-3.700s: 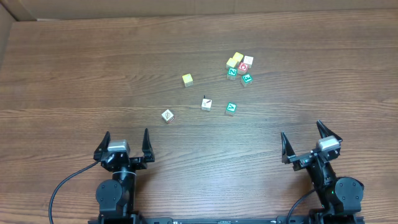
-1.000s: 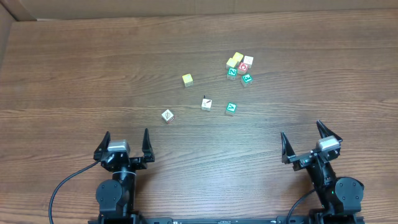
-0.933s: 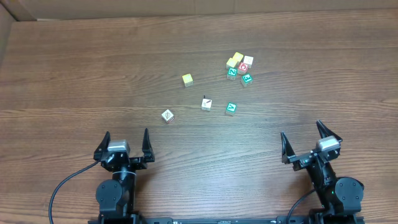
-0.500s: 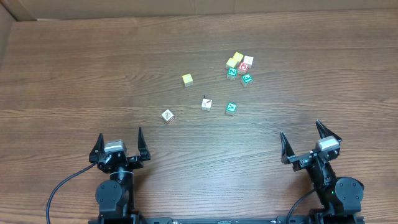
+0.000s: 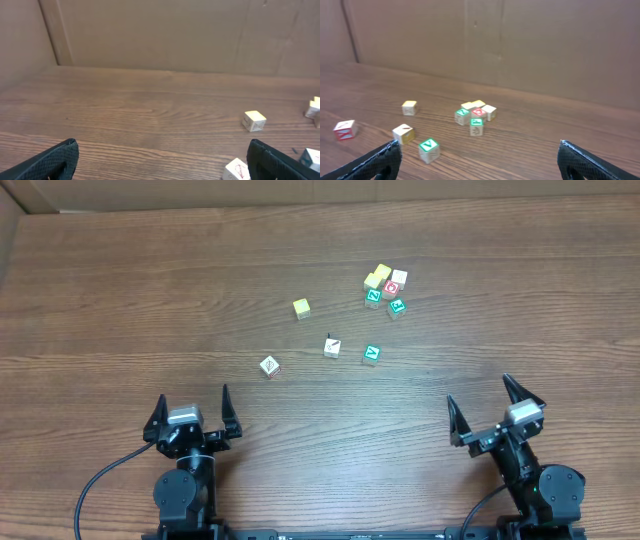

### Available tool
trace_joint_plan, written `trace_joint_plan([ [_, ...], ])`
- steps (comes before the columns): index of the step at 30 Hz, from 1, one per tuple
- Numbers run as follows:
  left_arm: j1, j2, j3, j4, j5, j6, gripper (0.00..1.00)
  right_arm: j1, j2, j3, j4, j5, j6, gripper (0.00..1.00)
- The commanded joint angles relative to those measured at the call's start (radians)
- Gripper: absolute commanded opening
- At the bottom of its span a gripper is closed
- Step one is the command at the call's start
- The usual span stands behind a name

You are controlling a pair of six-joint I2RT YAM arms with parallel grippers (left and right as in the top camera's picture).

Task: Flip 3 blocks
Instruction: 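Raise both arms and move the right gripper toward the block cluster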

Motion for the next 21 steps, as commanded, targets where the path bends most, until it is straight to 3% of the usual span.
trace_joint_plan([
  [1,-0.006,-0.008,-0.003,0.007,0.08,0.011,1.0,-0.003,-0.01,-0.01,0.01,-0.042,0.044,1.0],
  [11,-0.006,-0.008,0.061,0.029,0.254,-0.193,1.0,-0.003,-0.01,0.061,0.0,-0.042,0.193,1.0],
  [16,-0.006,0.006,0.237,-0.088,0.283,-0.255,1.0,-0.003,-0.002,0.195,-0.145,-0.01,0.195,1.0],
  [21,-0.006,0.13,0.499,-0.228,0.283,-0.255,0.99,-0.003,0.108,0.375,-0.269,0.01,0.195,1.0],
])
